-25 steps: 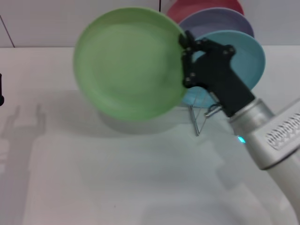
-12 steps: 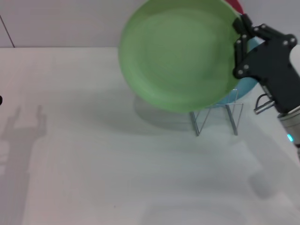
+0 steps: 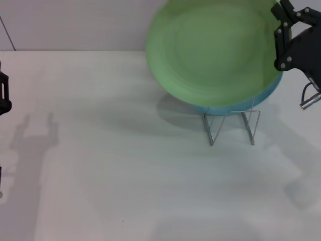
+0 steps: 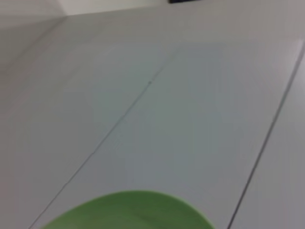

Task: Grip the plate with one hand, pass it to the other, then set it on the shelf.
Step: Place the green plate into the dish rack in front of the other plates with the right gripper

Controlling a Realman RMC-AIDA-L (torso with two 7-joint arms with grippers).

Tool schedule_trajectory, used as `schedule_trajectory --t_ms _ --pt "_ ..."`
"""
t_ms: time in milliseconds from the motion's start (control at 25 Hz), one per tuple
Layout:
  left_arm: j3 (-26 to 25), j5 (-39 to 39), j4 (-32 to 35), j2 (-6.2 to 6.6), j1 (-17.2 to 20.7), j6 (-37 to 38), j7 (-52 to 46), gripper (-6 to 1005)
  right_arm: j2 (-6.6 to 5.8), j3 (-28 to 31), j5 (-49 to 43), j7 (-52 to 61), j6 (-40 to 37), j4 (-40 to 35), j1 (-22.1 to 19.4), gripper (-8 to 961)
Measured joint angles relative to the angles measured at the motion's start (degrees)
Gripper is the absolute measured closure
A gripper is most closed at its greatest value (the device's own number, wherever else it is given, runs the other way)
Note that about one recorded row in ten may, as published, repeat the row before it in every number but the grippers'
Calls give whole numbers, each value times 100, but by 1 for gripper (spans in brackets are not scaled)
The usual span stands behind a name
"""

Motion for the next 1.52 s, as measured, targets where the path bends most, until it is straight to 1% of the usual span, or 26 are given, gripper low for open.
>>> schedule_trajectory --t_ms 80,160,200,240,400,640,760,800,840,880,960,1000,1040,1120,1160,1200,1240,1360,1400,1520 --pt "13 0 -40 -3 0 -4 -2 480 0 -31 0 -9 -28 -99 16 930" --pt "51 0 -126 -6 3 -6 -18 481 -4 -88 0 -24 -75 -329 57 930" --pt "88 0 -195 -6 9 -7 -32 481 -9 -138 0 -32 -110 -560 100 930" --pt "88 0 -195 -6 9 -7 -32 481 -9 -138 0 -32 -110 -560 100 930" --pt "153 -1 -293 -8 14 -23 -46 482 -15 -305 49 -76 -220 -1025 165 931" --pt "191 0 -416 -14 4 -29 -64 482 -43 -347 61 -208 -365 -1454 198 930" --pt "195 -1 -495 -21 11 -31 -66 483 -144 -485 63 -212 -385 -1576 206 931" --pt "203 0 -548 -23 13 -33 -67 483 -216 -584 66 -214 -406 -1609 206 931" --pt "203 0 -548 -23 13 -33 -67 483 -216 -584 66 -214 -406 -1609 206 931" --pt "214 0 -575 -23 13 -36 -67 483 -281 -730 72 -223 -445 -1659 210 931" --pt "244 0 -616 -22 12 -44 -68 483 -305 -819 75 -224 -466 -1678 212 931" --pt "264 0 -644 -22 5 -60 -71 483 -349 -994 75 -222 -492 -1721 217 930" --pt "264 0 -644 -22 5 -60 -71 483 -349 -994 75 -222 -492 -1721 217 930" --pt "268 0 -699 -22 0 -85 -79 483 -409 -1187 76 -222 -505 -1774 223 930" --pt "269 0 -718 -24 1 -92 -82 483 -409 -1187 76 -222 -505 -1774 223 930" --pt "270 0 -773 -26 7 -121 -86 483 -463 -1291 76 -222 -547 -1798 227 930" --pt "270 0 -773 -26 7 -121 -86 483 -463 -1291 76 -222 -547 -1798 227 930" --pt "275 0 -811 -28 14 -178 -153 483 -533 -1439 79 -222 -649 -1837 218 930" --pt "284 0 -814 -29 14 -216 -296 483 -585 -1505 103 -224 -689 -1843 205 930" --pt "290 0 -814 -30 18 -236 -411 484 -633 -1522 127 -253 -703 -1858 203 930"
